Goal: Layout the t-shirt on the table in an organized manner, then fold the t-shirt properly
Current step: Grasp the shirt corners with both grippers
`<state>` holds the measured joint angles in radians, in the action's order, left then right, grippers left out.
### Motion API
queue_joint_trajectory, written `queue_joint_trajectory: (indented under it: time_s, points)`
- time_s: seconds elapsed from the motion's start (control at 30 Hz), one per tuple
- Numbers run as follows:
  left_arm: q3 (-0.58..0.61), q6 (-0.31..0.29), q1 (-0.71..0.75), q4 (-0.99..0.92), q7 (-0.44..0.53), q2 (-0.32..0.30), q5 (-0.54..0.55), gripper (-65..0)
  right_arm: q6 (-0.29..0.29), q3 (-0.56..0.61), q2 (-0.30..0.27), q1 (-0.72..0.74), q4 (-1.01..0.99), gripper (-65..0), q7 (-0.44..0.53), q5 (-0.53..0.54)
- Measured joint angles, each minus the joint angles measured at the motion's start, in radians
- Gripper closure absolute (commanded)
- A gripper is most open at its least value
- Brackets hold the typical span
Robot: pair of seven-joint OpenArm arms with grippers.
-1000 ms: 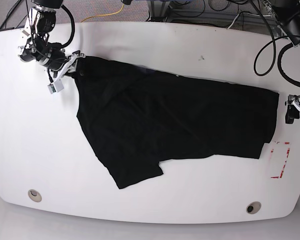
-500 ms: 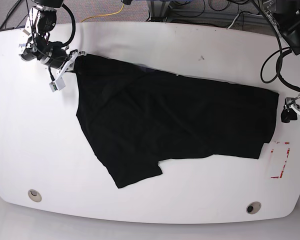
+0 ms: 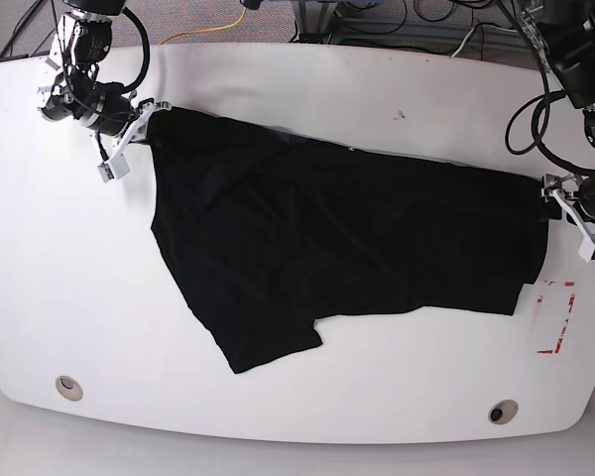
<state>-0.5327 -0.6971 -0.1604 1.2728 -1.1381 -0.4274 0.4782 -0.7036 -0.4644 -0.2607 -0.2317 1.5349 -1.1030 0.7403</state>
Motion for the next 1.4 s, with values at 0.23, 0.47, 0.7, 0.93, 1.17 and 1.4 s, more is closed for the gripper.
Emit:
queue_joint_trajectory:
  time_s: [0.23, 0.47, 0.7, 0.93, 1.17, 1.4]
  points:
    - [0.072, 0.0, 0.009, -0.065, 0.055, -0.009, -0.002, -48.3, 0.0, 0.0, 0.0, 0.0, 0.0, -3.3, 0.0, -0.001]
    - [0.089, 0.0, 0.01, -0.103, 0.06, -0.002, -0.003, -47.9, 0.0, 0.0, 0.0, 0.001, 0.0, -3.3, 0.0, 0.0]
    - [0.155, 0.006, 0.005, -0.162, 0.114, -0.023, 0.0, -47.6, 0.0, 0.0, -0.001, 0.002, 0.0, -3.2, 0.0, 0.0]
    - [0.214, 0.04, 0.005, -0.2, 0.255, -0.026, -0.048, -47.2, 0.0, 0.0, -0.002, 0.003, 0.0, -3.2, -0.001, 0.0]
    - [0.214, 0.007, 0.02, -0.199, 0.28, -0.021, -0.059, -19.6, 0.0, 0.0, -0.007, 0.009, 0.0, -2.9, -0.005, -0.001]
    - [0.214, 0.0, 0.024, -0.198, 0.24, -0.013, -0.029, 0.0, 0.001, -0.001, -0.034, 0.014, 0.0, -2.9, -0.015, -0.011]
